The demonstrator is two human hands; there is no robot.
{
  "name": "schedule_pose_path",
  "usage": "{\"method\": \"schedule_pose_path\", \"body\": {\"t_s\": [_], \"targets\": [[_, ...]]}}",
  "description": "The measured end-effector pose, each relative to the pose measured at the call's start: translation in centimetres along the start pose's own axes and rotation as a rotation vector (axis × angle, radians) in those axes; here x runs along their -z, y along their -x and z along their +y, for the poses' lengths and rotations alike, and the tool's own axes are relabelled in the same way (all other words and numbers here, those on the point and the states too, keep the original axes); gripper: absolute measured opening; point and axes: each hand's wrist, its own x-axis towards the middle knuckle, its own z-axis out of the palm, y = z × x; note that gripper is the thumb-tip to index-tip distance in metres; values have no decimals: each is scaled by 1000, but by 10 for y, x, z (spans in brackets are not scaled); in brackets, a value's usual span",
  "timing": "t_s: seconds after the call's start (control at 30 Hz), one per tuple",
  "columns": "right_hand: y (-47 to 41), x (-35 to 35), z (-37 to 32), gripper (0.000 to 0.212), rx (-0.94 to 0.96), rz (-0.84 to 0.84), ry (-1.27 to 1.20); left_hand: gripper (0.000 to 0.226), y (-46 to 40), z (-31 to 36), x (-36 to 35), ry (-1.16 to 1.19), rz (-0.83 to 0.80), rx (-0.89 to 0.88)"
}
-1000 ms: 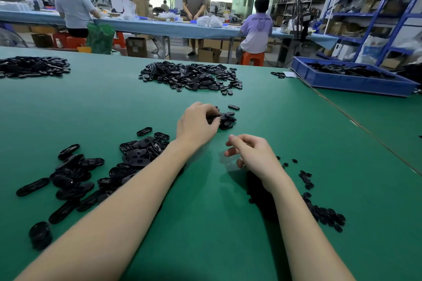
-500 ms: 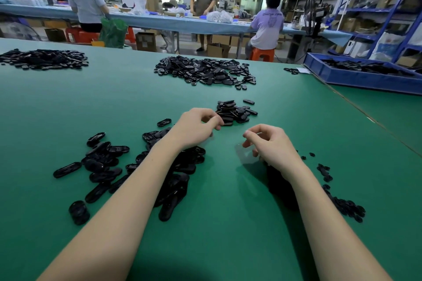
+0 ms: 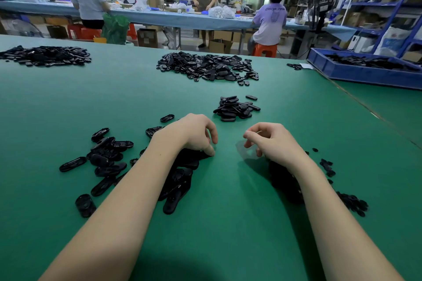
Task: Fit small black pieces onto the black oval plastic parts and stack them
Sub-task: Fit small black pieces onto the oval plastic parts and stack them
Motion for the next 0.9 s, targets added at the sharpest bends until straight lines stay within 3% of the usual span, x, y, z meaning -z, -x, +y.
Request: {"method": "schedule_pose_path", "body": {"t_s": [0.13, 0.23, 0.33, 0.43, 0.53, 0.63, 0.9], "targets": [[1, 4, 1, 13, -5, 7, -1, 4, 1, 2, 1, 33, 63, -35], [1, 8, 2, 13, -8, 21, -4, 10, 0, 7, 0, 141, 172, -49], [0, 14, 3, 13, -19, 43, -1, 9, -4, 21, -8, 428, 279, -41], [-1, 26, 4, 13, -33, 77, 130, 6, -4, 34, -17, 803, 215, 15], [-2, 39, 5, 11, -92, 56, 411, 11, -4, 38, -24, 1005, 163, 70], [-2, 47, 6, 7, -154, -7, 554, 8, -3, 38, -28, 1094, 145, 78], [-1, 42, 10, 7, -183, -82, 528, 16, -4, 39, -32, 1153, 196, 38]]}}
